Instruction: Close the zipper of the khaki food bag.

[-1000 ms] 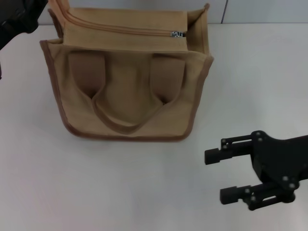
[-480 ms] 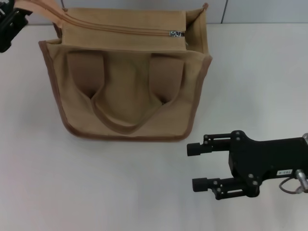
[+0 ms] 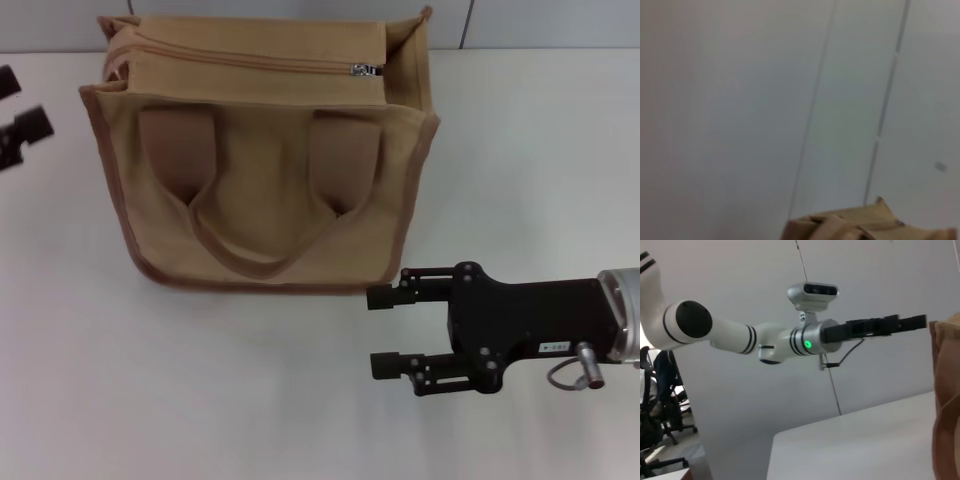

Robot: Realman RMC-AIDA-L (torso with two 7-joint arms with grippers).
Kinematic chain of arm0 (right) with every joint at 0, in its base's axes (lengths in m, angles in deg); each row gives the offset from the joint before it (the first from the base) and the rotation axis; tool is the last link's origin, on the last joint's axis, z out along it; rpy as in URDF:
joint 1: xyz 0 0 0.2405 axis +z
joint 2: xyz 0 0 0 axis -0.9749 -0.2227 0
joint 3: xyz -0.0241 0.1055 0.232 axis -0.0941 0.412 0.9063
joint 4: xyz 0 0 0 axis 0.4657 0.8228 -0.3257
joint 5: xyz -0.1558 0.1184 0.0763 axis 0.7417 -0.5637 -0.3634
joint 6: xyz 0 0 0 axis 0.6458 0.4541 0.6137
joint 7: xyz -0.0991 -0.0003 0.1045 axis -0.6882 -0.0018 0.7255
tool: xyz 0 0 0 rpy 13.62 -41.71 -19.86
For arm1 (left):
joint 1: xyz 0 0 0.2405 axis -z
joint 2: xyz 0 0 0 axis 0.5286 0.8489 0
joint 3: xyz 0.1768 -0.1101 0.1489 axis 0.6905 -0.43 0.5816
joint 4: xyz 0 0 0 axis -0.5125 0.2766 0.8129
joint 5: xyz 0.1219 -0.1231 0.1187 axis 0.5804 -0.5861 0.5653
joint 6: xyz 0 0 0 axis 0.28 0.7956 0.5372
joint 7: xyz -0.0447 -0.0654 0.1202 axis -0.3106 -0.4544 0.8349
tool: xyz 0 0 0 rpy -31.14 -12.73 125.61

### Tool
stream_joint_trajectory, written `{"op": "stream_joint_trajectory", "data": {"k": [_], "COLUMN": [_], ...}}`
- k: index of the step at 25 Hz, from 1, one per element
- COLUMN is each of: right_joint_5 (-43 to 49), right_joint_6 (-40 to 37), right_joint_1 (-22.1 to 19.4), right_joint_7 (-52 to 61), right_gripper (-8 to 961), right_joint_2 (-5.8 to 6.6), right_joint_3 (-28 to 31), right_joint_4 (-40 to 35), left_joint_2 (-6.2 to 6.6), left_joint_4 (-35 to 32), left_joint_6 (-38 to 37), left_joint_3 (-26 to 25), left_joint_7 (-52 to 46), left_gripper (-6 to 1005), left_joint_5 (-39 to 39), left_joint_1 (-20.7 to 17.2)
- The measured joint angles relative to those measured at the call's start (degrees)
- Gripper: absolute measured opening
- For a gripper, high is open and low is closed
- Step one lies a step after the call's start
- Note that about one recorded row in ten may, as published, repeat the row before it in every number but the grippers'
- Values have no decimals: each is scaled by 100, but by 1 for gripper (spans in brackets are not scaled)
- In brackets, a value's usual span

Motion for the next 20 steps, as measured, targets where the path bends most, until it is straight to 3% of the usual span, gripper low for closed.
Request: {"op": "stream_joint_trajectory", "data": {"k": [4, 7, 8, 13, 20], "right_joint_5": [-24, -71, -112, -184, -189], "right_joint_6": [136, 246, 277, 295, 333], "right_joint_1": [52, 80, 81, 92, 177], "right_joint_7": [-221, -413, -512, -982, -1330], "right_gripper": [740, 745, 746, 754, 804], "right_joint_2": [-16, -21, -23, -27, -33], "right_joint_3": [23, 55, 47, 60, 15], "right_joint_4": [185, 338, 381, 544, 745], "left_joint_2": [25, -19, -65, -183, -404], "left_joint_4": [-164, -163, -110, 108, 187], "left_joint_6": [-631, -967, -963, -937, -731], "left_joint_3": [42, 402, 759, 1344, 1375], "left_joint_7": [322, 606, 702, 963, 1112], "left_gripper": [764, 797, 808, 807, 802], "left_joint_5": [282, 558, 580, 716, 1082], "left_joint_1": [-59, -61, -72, -93, -107]}}
